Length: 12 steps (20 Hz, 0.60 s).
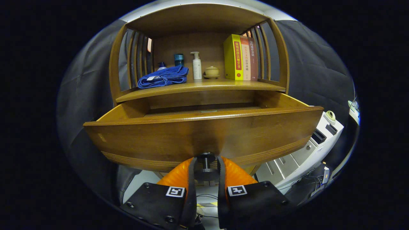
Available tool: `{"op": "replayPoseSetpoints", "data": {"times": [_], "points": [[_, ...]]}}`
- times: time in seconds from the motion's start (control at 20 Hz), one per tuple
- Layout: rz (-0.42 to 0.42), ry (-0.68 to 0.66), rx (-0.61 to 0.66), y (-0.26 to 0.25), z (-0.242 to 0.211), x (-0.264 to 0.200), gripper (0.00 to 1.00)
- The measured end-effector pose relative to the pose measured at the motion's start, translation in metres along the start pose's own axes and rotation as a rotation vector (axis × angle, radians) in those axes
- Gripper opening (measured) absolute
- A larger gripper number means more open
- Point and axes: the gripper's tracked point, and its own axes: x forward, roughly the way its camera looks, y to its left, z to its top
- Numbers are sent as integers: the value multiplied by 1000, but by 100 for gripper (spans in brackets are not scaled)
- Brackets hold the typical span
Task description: Pull open the drawer, take out the items inside it, and place them on the countertop above the cabinet.
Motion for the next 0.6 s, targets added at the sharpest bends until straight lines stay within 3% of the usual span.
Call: {"op": "replayPoseSetpoints", "data": {"times": [0.6], "points": [[8, 16, -3, -10, -17, -42, 35]]}}
